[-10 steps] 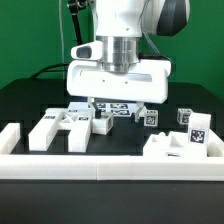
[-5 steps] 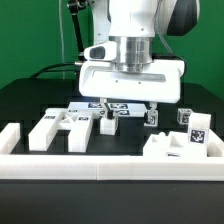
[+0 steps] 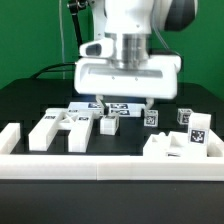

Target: Assemble chair

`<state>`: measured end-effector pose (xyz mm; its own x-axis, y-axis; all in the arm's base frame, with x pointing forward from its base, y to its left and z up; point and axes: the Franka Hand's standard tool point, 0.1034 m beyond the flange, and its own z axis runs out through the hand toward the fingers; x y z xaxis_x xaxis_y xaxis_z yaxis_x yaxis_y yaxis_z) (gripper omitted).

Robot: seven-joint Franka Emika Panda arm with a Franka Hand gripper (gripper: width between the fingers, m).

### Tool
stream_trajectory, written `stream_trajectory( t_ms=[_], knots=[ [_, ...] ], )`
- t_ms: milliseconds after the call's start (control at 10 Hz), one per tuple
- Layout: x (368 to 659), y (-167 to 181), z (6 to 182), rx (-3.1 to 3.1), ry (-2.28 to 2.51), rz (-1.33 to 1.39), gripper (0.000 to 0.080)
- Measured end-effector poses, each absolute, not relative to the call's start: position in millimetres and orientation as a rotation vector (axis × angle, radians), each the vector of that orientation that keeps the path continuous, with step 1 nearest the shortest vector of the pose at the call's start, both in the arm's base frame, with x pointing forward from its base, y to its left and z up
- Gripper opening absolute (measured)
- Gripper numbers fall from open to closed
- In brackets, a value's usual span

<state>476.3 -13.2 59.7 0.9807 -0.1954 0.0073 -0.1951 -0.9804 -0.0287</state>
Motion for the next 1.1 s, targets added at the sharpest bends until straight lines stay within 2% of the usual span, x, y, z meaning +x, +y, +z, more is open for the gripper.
stream_trajectory(
  t_ms=[200,600,700,900,1100],
  knots=[
    [479.9,-36.7,73.7,-3.093,0.188,-0.008,0.0649],
    [477.9,-37.9,71.1,-3.080,0.193,0.054,0.0649],
    [476.2,-35.1,65.4,-3.054,0.203,0.188,0.0649],
    [490.3,-32.2,63.8,-3.015,0.193,0.352,0.0649],
    [487.6,-28.6,62.4,-2.951,0.186,0.556,0.0649]
  ],
)
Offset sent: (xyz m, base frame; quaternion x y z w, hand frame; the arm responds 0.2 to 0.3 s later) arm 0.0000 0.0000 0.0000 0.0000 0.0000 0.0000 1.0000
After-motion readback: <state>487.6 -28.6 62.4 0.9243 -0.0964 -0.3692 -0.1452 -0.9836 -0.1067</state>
